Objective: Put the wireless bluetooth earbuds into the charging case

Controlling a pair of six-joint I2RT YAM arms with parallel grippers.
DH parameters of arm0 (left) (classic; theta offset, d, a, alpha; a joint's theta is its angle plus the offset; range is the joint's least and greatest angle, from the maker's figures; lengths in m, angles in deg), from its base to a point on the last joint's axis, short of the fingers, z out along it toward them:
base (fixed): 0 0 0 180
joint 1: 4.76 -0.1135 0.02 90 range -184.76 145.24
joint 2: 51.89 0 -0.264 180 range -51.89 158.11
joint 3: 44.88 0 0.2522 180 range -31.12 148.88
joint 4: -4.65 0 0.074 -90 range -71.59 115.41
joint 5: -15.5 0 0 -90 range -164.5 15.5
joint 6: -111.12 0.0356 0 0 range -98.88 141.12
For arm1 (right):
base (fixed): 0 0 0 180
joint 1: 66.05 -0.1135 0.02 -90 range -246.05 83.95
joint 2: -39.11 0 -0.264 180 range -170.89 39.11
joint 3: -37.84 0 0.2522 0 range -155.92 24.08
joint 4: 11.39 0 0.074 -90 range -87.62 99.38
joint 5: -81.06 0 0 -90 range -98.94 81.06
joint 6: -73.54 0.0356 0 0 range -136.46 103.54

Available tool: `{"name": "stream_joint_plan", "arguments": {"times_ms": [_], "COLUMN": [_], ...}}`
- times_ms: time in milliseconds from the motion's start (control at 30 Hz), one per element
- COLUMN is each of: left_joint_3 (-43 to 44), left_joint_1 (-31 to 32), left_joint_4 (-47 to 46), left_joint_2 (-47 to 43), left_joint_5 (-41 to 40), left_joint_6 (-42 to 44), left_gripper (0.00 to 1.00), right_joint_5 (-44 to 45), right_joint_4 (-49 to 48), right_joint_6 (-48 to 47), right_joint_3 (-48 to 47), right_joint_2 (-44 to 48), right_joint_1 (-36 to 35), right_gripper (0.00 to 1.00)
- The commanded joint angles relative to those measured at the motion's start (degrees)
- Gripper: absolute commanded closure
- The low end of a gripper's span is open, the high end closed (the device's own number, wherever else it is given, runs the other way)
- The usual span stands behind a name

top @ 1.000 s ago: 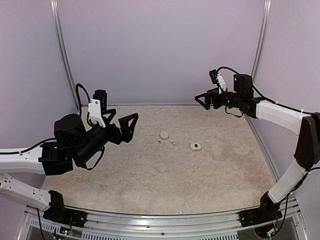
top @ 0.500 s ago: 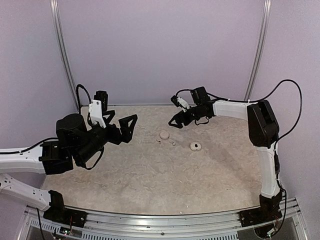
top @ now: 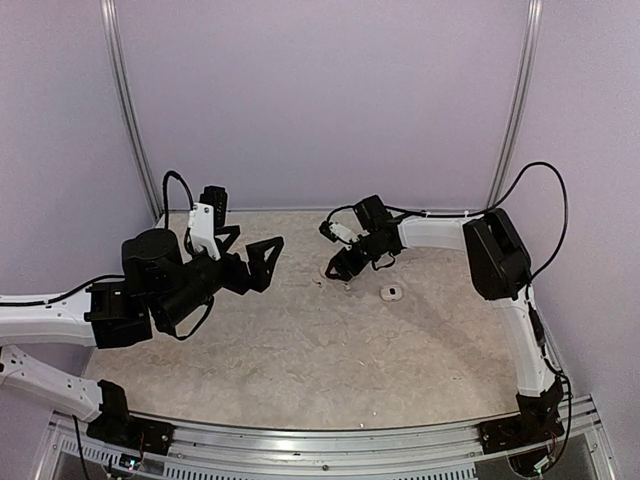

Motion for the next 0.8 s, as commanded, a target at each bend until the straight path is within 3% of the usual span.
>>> {"name": "stream_joint_plan", "arguments": {"times_ms": [0, 200, 467, 767], "left_joint_3": [0.18, -0.29, -0.70, 0.23], "left_joint_1": [-0.73, -1.91, -4.40, -7.24], "left_joint_4": [-0.16, -0.22, 1.20, 5.52], "left_joint_2": [0.75, 0.33, -0.62, -1.81], "left_joint_5": [1.01, 2.06, 2.00, 4.59], "left_joint_6": [0.13, -1.17, -4.16, -8.85], "left_gripper": [0.01, 0.01, 0.01, 0.01], "right_joint_5": [3.04, 4.12, 4.28, 2.73], "right_joint_4": [1.42, 2.89, 3.08, -2.42], "right_joint_6": [-1.45, -2.79, -2.21, -0.29], "right_joint_3": [-3.57, -6.42, -5.85, 6.51], "right_joint_2": [-2.63, -5.37, -5.17, 6.34], "right_joint_1": [-1.25, -2.24, -2.60, -2.95], "right_gripper": [0.26, 0.31, 0.45, 0.60]}}
